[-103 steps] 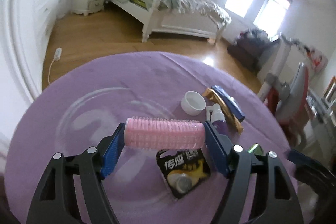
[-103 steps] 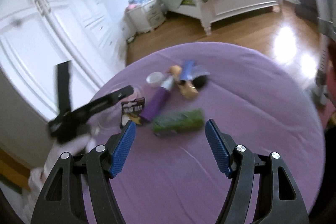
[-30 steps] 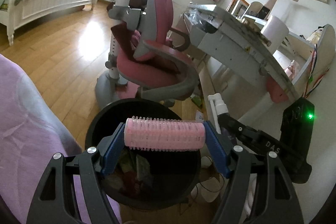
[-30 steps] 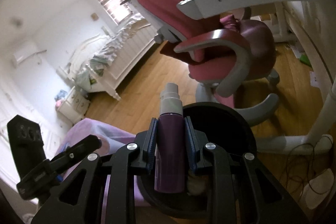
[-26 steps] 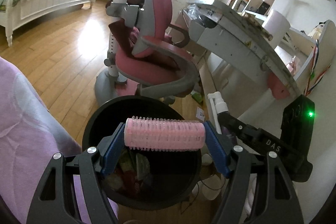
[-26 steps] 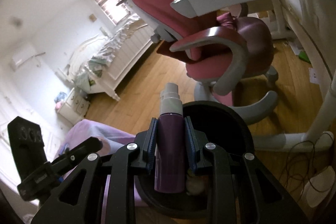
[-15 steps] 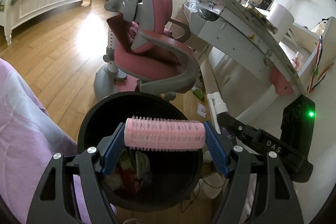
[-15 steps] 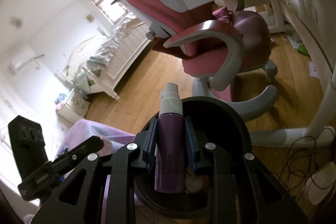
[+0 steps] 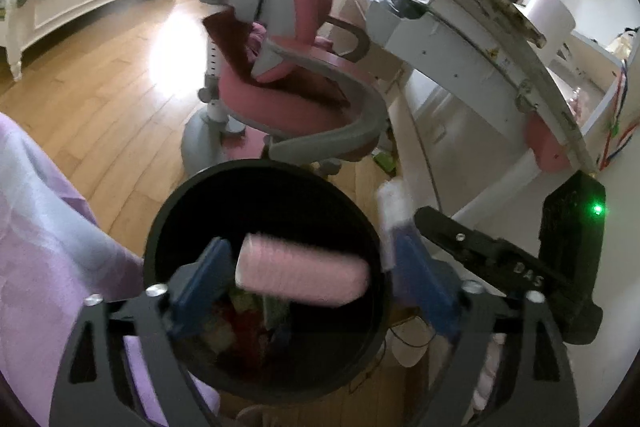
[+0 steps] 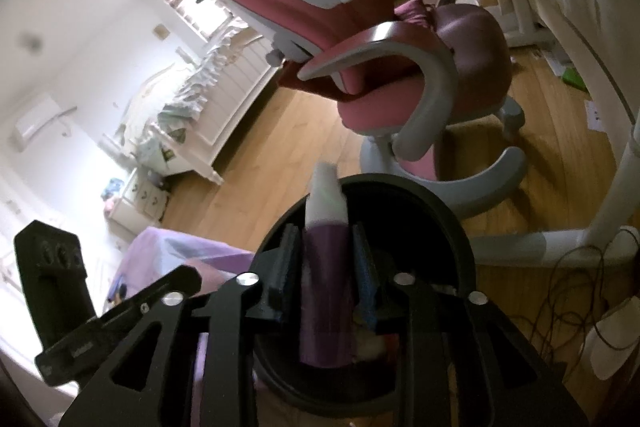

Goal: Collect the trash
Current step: 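Carry both items over the black bin and open both tools to drop them, then move both open tools back to the table, then grasp the black battery card with the left tool while the right tool grasps the green DOUBLEMINT gum, then carry both items over the black bin and open both tools to drop them, then move both open tools back to the table, then grasp the white cup with the left tool while the right tool grasps the blue wrapper, then carry both items over the black bin and open both tools to drop them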

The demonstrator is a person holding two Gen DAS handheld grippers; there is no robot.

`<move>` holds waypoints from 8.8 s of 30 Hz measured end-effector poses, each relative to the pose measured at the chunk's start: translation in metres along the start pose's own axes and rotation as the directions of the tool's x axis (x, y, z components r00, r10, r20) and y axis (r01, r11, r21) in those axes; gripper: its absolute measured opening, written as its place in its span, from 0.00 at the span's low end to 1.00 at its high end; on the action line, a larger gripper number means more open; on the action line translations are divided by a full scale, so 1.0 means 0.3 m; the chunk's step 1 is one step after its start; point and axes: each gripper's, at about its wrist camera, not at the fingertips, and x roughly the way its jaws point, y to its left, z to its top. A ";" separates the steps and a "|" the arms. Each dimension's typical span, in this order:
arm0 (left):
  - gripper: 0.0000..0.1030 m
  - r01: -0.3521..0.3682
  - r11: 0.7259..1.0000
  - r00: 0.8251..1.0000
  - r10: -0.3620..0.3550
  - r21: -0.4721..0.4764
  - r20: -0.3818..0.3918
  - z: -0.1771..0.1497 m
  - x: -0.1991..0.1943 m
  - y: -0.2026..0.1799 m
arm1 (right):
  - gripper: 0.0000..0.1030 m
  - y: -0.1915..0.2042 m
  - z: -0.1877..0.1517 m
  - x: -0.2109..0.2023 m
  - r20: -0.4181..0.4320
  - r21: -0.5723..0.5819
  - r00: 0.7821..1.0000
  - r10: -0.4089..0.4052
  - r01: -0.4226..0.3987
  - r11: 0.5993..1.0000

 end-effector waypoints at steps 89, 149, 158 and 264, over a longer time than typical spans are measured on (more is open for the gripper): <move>0.58 -0.201 0.971 0.943 0.228 -0.130 0.241 -0.157 -0.727 0.478 | 0.79 0.678 -0.181 0.113 -0.157 -0.343 0.978 0.137 -0.184 0.921; 0.61 0.004 0.996 0.999 -0.001 0.084 -0.044 -0.004 0.016 0.007 | 0.79 -0.035 -0.033 0.030 -0.042 0.024 0.999 -0.033 0.034 0.999; 0.83 0.007 0.999 1.000 -0.006 0.042 -0.005 -0.004 -0.023 0.030 | 0.80 -0.045 -0.036 0.044 -0.075 0.065 0.995 -0.065 0.070 0.995; 0.36 -0.032 0.993 0.992 0.018 0.115 0.126 -0.052 -0.234 -0.023 | 0.06 0.207 -0.026 -0.076 -0.016 -0.137 0.994 0.112 -0.113 0.984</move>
